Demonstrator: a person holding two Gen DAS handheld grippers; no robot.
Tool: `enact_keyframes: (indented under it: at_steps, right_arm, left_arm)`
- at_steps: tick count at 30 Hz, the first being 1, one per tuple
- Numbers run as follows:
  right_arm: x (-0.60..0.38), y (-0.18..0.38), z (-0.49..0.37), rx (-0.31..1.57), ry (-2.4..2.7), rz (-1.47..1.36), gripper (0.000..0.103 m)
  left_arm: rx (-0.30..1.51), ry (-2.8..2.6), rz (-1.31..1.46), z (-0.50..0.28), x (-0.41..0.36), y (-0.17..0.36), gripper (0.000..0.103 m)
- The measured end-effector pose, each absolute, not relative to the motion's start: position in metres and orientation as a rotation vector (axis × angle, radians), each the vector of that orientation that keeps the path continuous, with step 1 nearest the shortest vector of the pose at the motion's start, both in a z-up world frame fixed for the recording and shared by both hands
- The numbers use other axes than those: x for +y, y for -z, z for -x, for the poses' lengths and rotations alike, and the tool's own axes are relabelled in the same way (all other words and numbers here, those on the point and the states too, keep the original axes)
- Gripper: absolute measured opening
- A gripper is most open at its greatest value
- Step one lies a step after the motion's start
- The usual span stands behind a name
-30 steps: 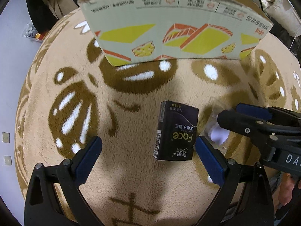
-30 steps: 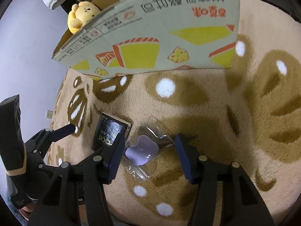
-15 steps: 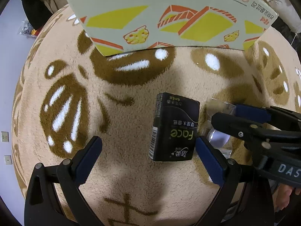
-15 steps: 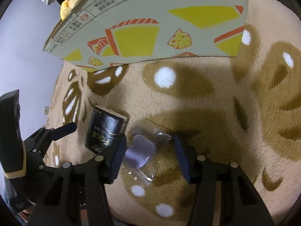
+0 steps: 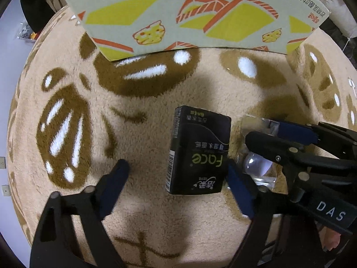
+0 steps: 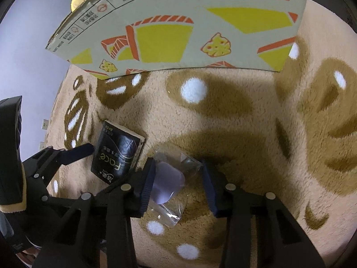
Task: Organize soft objects
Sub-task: 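Close the left gripper on the black tissue packet while the right gripper grasps the clear bag, then carry the tissue packet over the box with the left gripper while the right gripper carries the bag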
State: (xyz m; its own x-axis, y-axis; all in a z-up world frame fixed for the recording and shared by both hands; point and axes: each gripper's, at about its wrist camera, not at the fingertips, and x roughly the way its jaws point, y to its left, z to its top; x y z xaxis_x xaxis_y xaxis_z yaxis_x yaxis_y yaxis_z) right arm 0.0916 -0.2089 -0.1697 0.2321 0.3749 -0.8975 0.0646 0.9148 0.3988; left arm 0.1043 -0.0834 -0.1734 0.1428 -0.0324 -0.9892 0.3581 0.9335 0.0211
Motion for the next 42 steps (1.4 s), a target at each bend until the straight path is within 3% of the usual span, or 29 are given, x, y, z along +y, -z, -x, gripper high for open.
enact_keyframes:
  at_steps: [3,6,7,11,23,36,42]
  right_arm:
    - [-0.208,0.165,-0.091,1.306,-0.213,-0.366,0.04]
    - [-0.209,0.16,-0.092,1.269,-0.198,-0.34,0.037]
    - [-0.21,0.158,-0.092,1.256,-0.191,-0.336,0.019]
    - [-0.215,0.145,-0.094,1.19,-0.215,-0.368,0.012]
    - [-0.224,0.096,-0.074,0.96,-0.203,-0.305,0.005]
    - [-0.24,0.031,-0.051,0.61,-0.146,-0.298,0.005]
    - [-0.247,0.013,-0.054,0.542,-0.141,-0.301,0.005]
  left_arm:
    - [1.39,0.305,-0.263,-0.1,-0.084,0.171,0.069]
    - [1.374,0.324,-0.235,-0.098,-0.082,0.166,0.047]
    - [1.368,0.325,-0.228,-0.098,-0.081,0.164,0.046]
    - [1.335,0.303,-0.208,-0.1,-0.075,0.157,0.046]
    - [1.087,0.291,-0.114,-0.084,-0.052,0.099,0.046]
    - [0.785,0.266,-0.072,-0.062,-0.044,0.045,0.046]
    - [0.68,0.247,-0.058,-0.069,-0.043,0.025,0.046]
